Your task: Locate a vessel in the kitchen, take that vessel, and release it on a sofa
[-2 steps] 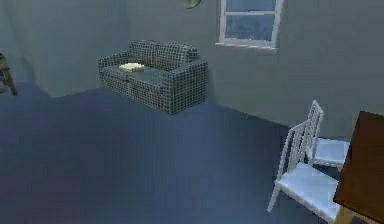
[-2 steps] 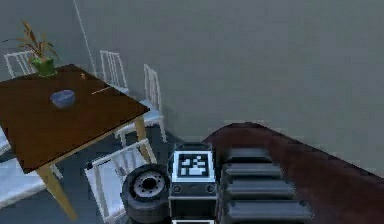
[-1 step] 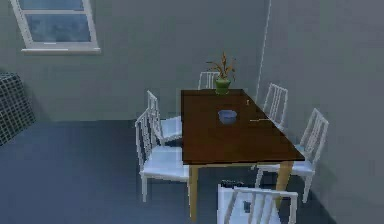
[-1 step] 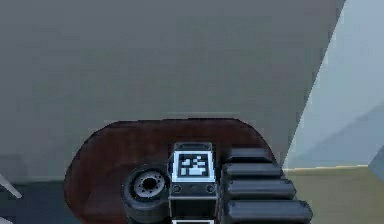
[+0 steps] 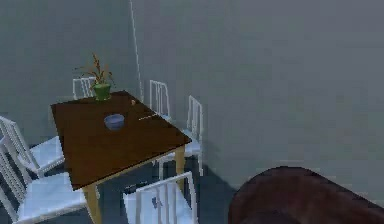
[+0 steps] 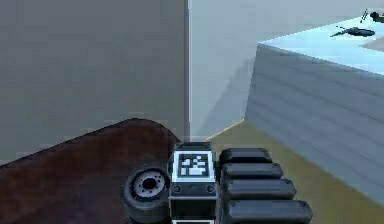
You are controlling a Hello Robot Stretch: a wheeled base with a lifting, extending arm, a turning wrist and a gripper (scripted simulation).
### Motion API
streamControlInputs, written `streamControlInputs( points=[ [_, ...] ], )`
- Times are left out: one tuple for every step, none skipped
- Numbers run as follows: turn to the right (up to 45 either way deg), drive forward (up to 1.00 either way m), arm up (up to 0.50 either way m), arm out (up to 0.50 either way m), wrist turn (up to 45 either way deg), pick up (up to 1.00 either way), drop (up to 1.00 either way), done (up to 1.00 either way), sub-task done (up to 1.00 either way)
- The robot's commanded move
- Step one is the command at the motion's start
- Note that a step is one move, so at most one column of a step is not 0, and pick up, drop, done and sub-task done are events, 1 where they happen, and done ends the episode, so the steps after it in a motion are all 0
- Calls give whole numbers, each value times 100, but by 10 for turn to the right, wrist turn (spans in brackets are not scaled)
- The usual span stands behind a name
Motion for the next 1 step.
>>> streamControlInputs(
  points=[
    [-450,0,0,0,0,0,0,0,0]
  ],
)
